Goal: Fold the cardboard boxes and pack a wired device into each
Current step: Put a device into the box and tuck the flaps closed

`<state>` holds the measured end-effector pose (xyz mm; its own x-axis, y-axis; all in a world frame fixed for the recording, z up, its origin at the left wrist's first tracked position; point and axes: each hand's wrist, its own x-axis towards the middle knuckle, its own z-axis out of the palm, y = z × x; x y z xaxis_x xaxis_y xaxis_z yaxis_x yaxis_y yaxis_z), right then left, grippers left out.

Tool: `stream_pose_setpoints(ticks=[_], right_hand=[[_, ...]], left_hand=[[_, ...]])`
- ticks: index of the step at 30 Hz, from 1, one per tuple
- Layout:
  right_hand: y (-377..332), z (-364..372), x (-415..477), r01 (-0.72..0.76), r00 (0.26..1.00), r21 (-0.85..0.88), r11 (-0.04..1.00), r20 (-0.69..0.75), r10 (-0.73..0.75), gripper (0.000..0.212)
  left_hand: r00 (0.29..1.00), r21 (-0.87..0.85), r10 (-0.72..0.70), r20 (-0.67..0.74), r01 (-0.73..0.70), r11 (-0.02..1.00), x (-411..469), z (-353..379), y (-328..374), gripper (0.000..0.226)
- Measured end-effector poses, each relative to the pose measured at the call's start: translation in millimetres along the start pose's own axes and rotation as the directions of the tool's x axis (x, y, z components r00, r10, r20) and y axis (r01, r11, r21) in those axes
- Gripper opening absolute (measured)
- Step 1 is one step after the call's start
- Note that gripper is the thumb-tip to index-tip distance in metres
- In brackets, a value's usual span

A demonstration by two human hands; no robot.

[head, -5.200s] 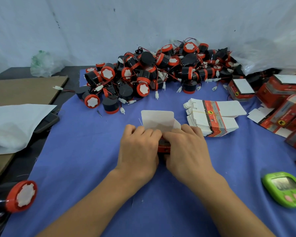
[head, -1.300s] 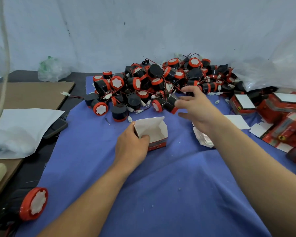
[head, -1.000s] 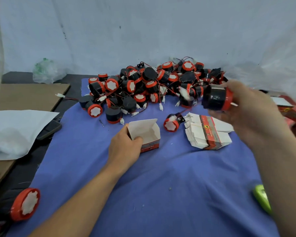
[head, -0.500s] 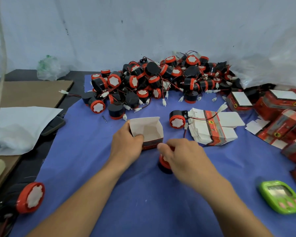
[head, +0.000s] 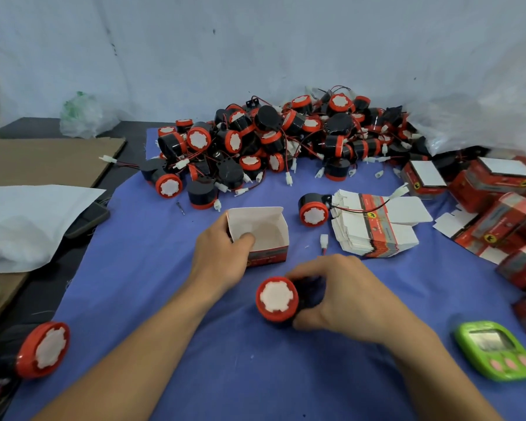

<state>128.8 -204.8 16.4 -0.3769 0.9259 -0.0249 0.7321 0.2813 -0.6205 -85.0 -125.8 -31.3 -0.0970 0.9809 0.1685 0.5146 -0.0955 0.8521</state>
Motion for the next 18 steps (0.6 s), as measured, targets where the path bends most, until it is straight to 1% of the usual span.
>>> stream_pose_setpoints(ticks=[1,2,3,4,5,6,7,8,9,11,12,13,14,16,17,18], right_hand=[[-3,1,0,0.016,0.993,0.066,0.998,-0.114,-0.008,0.046],[-7,2,-1,0.046,0.967,0.147,0.988,-0.254,-0.007,0.045],[-11,3,-1,0.092,0.921,0.225,0.97,-0.391,0.003,0.043],[-14,3,-2,0.145,0.867,0.273,0.951,-0.497,0.011,0.042],[-17,4,-1,0.191,0.826,0.281,0.94,-0.564,0.001,0.042],[-20,5,-1,0.223,0.807,0.266,0.938,-0.591,-0.024,0.044],[-22,7,-1,0.238,0.806,0.244,0.94,-0.589,-0.052,0.047],[-24,9,-2,0.233,0.809,0.211,0.949,-0.584,-0.068,0.049],[-24,11,-3,0.207,0.797,0.159,0.965,-0.599,-0.072,0.051],[-25,12,-4,0.158,0.721,0.047,0.986,-0.688,-0.082,0.05],[-27,11,-4,0.173,0.677,0.018,0.985,-0.729,-0.106,0.049],[-29,12,-4,0.213,0.651,-0.008,0.977,-0.745,-0.148,0.049],[-33,14,-3,0.251,0.656,-0.03,0.967,-0.729,-0.193,0.05],[-36,23,2,0.272,0.745,-0.019,0.962,-0.629,-0.223,0.052],[-35,28,6,0.248,0.788,0.001,0.969,-0.583,-0.201,0.053],[-32,32,9,0.207,0.814,0.014,0.978,-0.557,-0.164,0.052]], left_hand=[[1.0,0.002,0.014,0.008,-0.014,1.0,0,1,-1,0.015],[0.999,0.008,0.035,0.019,-0.035,0.999,-2,1,-1,0.015],[0.997,0.022,0.07,0.041,-0.071,0.997,-3,2,-1,0.02],[0.99,0.038,0.123,0.071,-0.126,0.991,-6,2,1,0.03],[0.98,0.056,0.172,0.103,-0.178,0.982,-10,2,3,0.042],[0.971,0.064,0.204,0.121,-0.213,0.975,-14,2,6,0.044],[0.965,0.068,0.226,0.131,-0.236,0.969,-17,1,9,0.035],[0.961,0.064,0.242,0.137,-0.252,0.966,-19,0,11,0.026],[0.958,0.057,0.249,0.14,-0.259,0.964,-19,0,13,0.026],[0.961,0.052,0.235,0.149,-0.245,0.968,-18,2,12,0.03],[0.965,0.059,0.219,0.147,-0.229,0.972,-17,4,10,0.031],[0.967,0.092,0.215,0.138,-0.229,0.969,-18,5,7,0.03],[0.967,0.104,0.207,0.151,-0.223,0.969,-20,4,4,0.036],[0.963,0.071,0.196,0.186,-0.212,0.975,-24,0,-2,0.069],[0.96,0.058,0.197,0.2,-0.212,0.976,-24,-1,-4,0.076],[0.955,0.041,0.212,0.209,-0.226,0.973,-24,-2,-4,0.07]])
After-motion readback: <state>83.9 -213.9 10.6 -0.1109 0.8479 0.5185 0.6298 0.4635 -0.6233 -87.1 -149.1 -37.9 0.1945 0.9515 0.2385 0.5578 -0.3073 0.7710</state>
